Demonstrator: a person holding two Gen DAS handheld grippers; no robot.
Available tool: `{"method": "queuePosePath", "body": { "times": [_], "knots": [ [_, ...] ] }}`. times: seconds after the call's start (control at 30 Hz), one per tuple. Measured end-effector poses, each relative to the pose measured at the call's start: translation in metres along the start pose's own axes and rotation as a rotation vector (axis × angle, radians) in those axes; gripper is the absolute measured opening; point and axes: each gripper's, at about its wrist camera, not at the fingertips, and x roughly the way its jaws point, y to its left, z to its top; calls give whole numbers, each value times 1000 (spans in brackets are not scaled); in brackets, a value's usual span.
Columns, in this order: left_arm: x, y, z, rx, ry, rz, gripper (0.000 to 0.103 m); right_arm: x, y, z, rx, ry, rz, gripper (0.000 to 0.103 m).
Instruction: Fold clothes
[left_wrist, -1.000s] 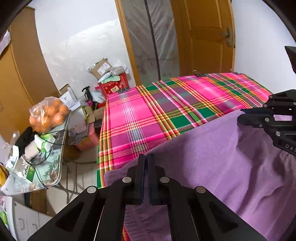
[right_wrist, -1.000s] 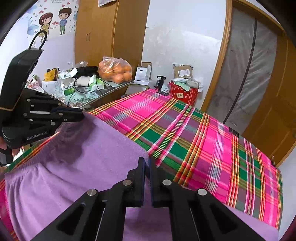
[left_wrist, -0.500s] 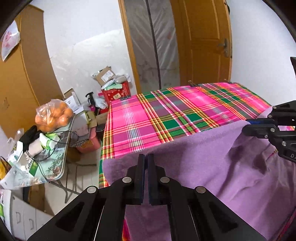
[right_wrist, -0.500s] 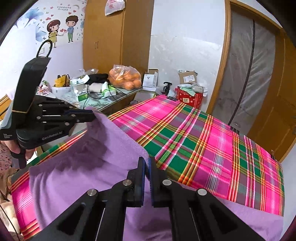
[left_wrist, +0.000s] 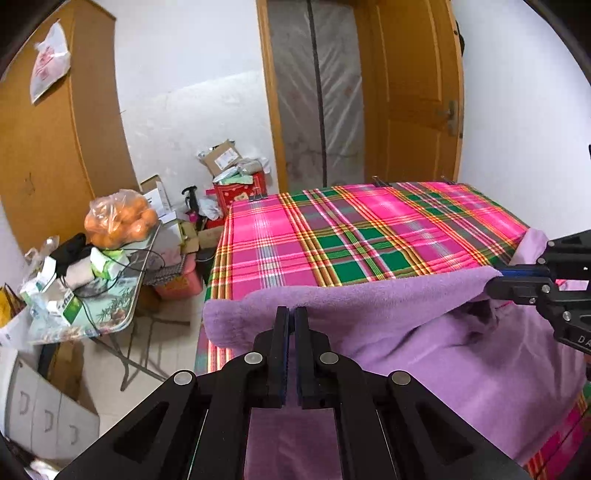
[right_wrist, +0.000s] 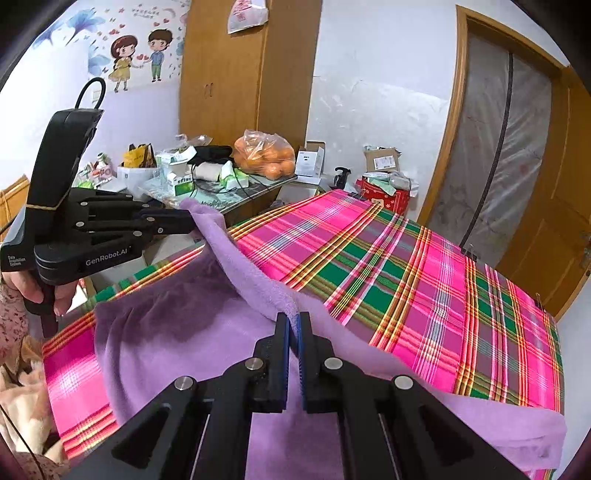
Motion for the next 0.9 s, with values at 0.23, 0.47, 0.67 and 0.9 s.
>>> {"method": "queuePosePath", "body": {
  "times": [0.23,0.47,0.67,0.9],
  "knots": [
    [-25,-3,-21,-37,-19,-7,3,-19,20,-15,-7,-9,17,4],
    [-50,-5,-43,-68,-31,-2,3,-29,37,-30,-16,-4,19,4],
    [-62,2,-67,-147,-25,-3,2,-32,51,-47,-27,17,21,4],
    [-71,9,-94,-225,-10,-31,2,-27,59,-65,-8,56,44,4]
  ]
}}
